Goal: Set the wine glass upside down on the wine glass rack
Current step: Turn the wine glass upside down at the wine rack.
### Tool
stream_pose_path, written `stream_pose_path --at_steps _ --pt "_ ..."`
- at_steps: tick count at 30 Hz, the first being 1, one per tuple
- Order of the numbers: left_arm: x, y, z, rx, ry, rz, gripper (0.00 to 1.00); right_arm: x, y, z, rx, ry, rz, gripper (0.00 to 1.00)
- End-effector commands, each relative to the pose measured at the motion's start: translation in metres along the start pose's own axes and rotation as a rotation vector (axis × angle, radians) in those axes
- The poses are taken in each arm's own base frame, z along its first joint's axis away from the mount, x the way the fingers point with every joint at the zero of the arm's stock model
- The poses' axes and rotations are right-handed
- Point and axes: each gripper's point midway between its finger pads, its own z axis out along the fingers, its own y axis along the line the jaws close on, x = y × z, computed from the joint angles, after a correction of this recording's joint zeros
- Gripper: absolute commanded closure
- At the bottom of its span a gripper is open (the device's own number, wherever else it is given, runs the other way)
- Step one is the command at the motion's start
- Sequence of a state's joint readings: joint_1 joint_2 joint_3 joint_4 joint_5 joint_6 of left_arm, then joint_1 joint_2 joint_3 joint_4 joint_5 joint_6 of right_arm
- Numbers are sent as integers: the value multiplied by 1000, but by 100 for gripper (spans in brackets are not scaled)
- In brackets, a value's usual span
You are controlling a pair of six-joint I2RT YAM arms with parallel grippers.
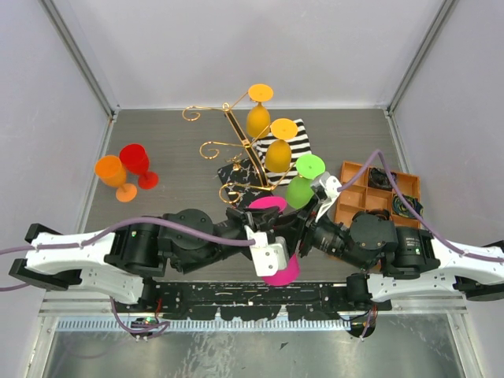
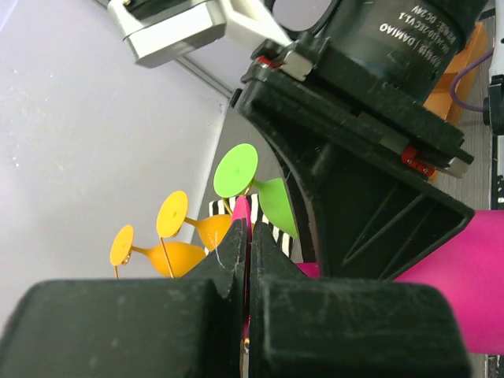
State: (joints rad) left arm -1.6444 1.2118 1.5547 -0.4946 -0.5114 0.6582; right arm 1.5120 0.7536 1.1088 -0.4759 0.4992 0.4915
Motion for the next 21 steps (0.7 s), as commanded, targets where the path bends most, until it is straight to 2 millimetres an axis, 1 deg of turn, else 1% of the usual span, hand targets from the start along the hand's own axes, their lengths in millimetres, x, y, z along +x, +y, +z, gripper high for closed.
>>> stream_pose_path --at_steps 1,4,9,11,12,16,21 --pt "-12 2 2 -37 -29 17 100 -4 8 6 -21 -24 33 53" --pt "-13 0 2 -43 -27 31 100 -2 9 8 -20 -17 30 59" --pt "-11 3 -1 -72 -29 35 100 3 6 11 -6 -7 26 84" --pt "-9 5 -1 -92 -28 34 100 5 5 11 -2 -5 26 95" --pt "-8 7 -2 -101 -25 35 100 6 4 11 4 -4 26 99" --pt "-3 12 -4 -145 -21 29 97 8 2 13 13 -4 16 99" --pt "2 23 -8 -215 0 23 97 9 -8 17 53 -36 16 99"
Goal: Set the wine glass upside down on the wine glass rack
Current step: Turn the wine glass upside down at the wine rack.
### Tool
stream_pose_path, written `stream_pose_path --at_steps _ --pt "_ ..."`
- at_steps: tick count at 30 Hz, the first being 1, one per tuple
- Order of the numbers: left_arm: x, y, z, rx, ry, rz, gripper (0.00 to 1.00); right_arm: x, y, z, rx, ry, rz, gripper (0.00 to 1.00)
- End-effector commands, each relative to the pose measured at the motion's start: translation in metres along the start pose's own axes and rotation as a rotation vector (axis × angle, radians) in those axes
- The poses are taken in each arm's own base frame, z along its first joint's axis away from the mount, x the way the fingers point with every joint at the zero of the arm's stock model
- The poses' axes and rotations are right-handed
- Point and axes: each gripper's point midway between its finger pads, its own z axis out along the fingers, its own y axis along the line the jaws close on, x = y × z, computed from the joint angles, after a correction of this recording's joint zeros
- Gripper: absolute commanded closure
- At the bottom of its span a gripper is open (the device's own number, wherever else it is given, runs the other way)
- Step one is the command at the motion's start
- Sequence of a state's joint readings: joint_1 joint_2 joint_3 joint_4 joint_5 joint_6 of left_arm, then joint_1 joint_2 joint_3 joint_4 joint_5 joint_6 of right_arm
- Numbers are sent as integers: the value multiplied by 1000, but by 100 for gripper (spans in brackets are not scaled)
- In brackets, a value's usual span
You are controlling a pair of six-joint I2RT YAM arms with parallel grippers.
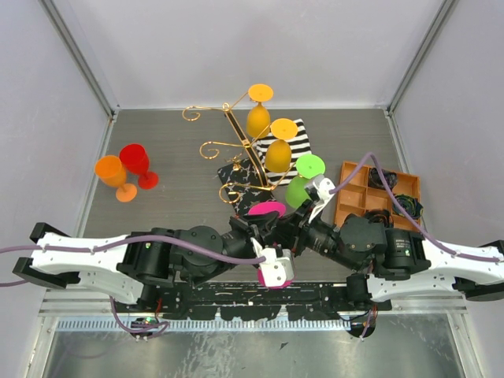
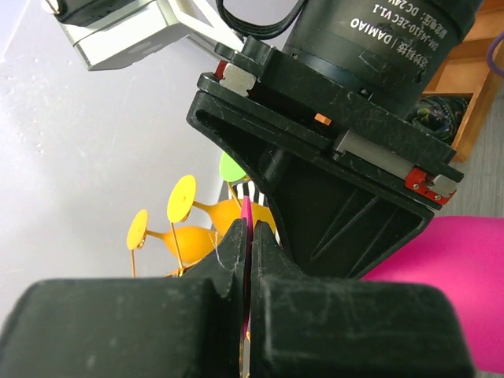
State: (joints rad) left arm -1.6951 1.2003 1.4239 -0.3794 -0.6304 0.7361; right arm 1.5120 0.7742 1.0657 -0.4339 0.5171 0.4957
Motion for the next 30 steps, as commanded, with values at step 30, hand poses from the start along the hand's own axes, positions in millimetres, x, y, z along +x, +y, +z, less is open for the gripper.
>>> stream_pose_path --at_steps 30 --pt "1 64 -15 -338 46 -108 69 -4 -24 4 35 -203 42 99"
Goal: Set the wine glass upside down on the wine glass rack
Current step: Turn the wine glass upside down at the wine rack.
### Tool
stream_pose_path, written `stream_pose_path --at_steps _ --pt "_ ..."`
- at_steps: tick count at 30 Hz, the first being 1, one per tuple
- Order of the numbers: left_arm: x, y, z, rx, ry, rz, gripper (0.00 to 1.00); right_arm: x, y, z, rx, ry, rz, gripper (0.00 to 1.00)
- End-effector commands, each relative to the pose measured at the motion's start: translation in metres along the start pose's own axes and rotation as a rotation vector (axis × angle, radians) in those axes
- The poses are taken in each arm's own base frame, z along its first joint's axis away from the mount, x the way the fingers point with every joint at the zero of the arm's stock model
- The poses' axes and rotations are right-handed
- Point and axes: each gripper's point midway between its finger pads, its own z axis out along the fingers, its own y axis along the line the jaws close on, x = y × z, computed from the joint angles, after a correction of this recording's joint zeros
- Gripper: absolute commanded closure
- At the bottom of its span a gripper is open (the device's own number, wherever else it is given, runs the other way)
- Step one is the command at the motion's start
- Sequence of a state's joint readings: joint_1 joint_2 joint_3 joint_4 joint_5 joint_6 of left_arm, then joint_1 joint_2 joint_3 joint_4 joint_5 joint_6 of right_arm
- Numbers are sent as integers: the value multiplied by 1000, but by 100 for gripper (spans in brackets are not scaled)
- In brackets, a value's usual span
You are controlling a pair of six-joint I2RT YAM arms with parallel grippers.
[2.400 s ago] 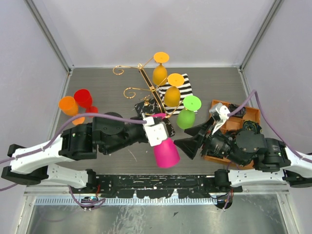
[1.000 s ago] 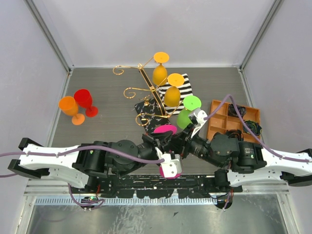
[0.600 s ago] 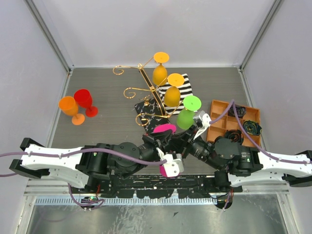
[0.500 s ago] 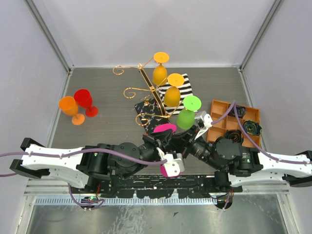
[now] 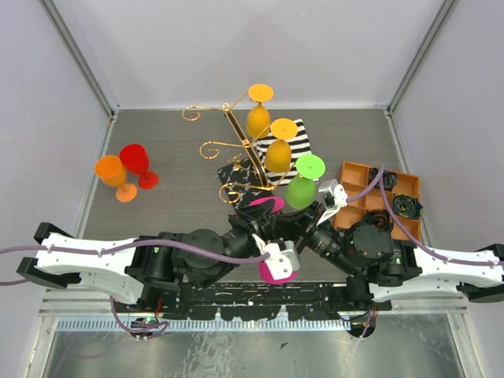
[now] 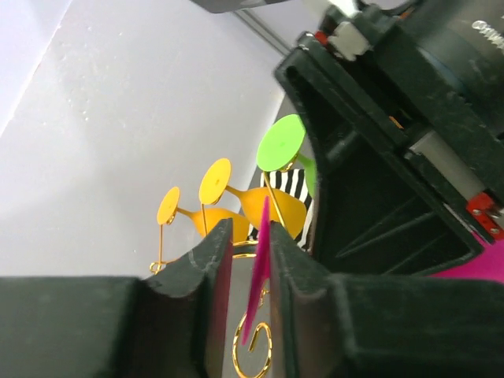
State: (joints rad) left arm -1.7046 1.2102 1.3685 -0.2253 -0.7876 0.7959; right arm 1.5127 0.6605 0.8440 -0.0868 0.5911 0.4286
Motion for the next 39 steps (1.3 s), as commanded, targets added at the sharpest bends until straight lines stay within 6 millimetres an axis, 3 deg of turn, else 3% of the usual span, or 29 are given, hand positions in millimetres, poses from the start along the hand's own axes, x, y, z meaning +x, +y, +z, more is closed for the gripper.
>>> stream_pose_path --at_steps 1,8,17,21,30,39 --pt "-6 50 -11 -180 -4 -130 64 7 -15 -1 61 6 -27 99" --pt "-8 45 -18 -121 -43 -210 45 4 -14 1 62 -2 -41 99" --pt "-18 52 -42 -25 -159 -372 32 4 -30 -4 119 -27 -62 99" --pt "-13 63 -46 -53 -164 -413 29 3 -32 -3 126 -24 -108 99" --pt "51 108 -29 -165 -6 -631 30 12 -39 -1 127 -37 -168 99" --pt "129 137 -17 -233 291 -690 29 28 -32 7 49 -30 -296 99"
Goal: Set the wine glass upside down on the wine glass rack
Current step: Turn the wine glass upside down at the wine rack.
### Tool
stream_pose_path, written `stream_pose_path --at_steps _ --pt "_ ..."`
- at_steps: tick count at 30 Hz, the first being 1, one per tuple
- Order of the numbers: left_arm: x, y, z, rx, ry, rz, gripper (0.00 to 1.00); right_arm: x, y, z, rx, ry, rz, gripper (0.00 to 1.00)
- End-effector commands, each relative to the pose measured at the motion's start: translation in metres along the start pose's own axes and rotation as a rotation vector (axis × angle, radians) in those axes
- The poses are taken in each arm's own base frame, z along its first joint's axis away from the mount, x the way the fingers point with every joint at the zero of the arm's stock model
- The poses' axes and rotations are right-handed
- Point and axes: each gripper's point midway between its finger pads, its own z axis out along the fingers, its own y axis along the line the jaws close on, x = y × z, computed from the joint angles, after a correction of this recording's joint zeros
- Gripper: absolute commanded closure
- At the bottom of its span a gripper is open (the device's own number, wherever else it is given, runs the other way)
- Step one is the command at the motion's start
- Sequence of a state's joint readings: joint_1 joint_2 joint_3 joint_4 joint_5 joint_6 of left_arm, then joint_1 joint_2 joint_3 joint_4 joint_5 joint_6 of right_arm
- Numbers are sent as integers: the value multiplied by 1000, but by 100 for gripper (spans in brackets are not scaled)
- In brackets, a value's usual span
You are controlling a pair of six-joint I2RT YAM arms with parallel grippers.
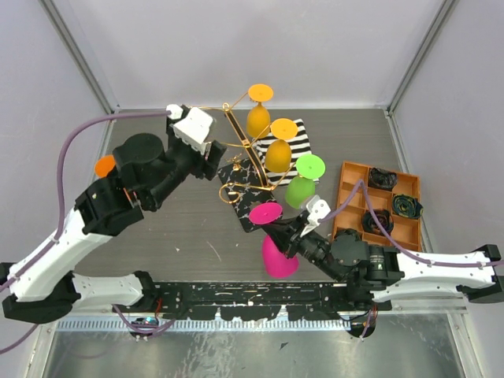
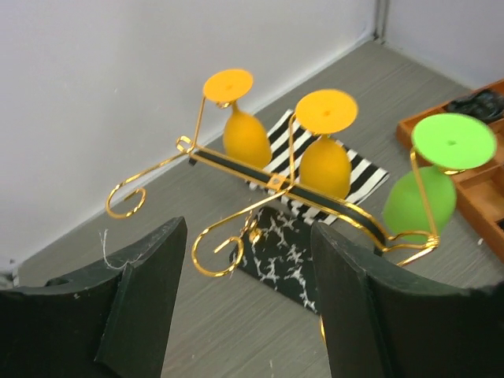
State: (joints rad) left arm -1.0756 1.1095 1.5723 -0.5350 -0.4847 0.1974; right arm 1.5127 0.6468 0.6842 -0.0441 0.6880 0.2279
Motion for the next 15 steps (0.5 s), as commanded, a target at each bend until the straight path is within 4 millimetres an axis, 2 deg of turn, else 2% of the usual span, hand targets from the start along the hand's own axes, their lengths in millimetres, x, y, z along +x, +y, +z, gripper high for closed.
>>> stream_pose_path --at_steps 1,6,8,12,13,15 --pt "30 19 5 -7 145 -56 29 -21 14 4 -75 -88 -57 99" --pt "62 44 22 -13 257 -123 27 -27 21 11 -110 -204 -93 99" --pt "71 48 29 -13 283 -132 26 -36 23 14 -106 -272 -124 99" --pt "77 54 38 -22 310 -152 25 -42 19 22 -59 -360 -175 99" --pt "87 55 48 -16 339 -170 25 -44 18 24 -46 -382 -175 99" --pt "93 57 56 1 349 -214 25 -46 14 26 -28 -412 -170 99"
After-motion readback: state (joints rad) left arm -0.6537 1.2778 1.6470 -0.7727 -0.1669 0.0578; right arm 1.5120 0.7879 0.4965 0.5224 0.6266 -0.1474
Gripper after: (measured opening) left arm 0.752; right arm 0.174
